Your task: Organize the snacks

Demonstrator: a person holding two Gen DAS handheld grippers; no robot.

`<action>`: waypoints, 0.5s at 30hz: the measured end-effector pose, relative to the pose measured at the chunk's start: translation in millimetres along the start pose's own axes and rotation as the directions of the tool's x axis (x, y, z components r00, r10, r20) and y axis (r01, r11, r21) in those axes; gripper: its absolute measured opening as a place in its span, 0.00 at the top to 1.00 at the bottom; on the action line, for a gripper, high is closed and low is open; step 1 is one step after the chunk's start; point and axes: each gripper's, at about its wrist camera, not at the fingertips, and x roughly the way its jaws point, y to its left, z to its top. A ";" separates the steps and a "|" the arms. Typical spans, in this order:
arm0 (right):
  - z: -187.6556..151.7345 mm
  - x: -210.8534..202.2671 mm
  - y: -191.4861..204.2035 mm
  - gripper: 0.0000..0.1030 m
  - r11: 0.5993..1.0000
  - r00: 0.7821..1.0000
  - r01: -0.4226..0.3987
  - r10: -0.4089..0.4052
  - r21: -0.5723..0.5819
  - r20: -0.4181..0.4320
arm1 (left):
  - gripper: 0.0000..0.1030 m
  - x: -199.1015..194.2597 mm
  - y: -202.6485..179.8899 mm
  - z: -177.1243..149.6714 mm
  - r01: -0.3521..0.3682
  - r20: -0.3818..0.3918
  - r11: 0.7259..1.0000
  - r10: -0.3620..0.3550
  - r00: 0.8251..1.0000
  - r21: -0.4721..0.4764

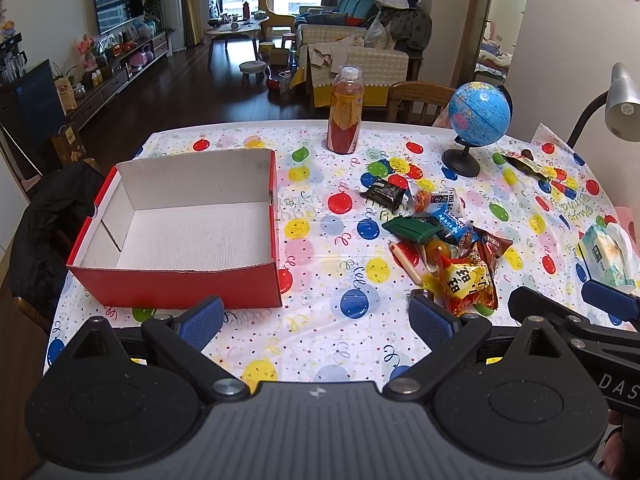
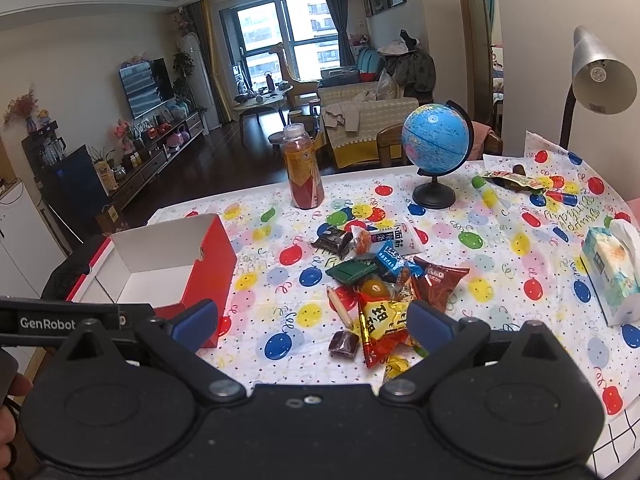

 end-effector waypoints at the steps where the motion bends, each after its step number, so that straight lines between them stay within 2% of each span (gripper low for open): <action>1: 0.0 0.1 0.1 0.02 1.000 1.000 0.001 -0.001 0.000 0.000 | 0.03 -0.3 -0.8 0.5 -0.003 0.001 1.000 0.003 1.000 0.001; 9: 3.9 -0.2 -11.2 0.04 1.000 1.000 -0.009 0.009 -0.007 0.008 | 0.03 -0.8 0.4 1.4 -0.007 -0.002 1.000 0.007 1.000 -0.002; 15: 1.8 -0.2 -19.3 0.04 1.000 0.999 -0.030 0.030 -0.001 0.015 | 0.03 -1.0 -5.2 6.3 -0.039 -0.008 0.999 0.039 0.999 0.000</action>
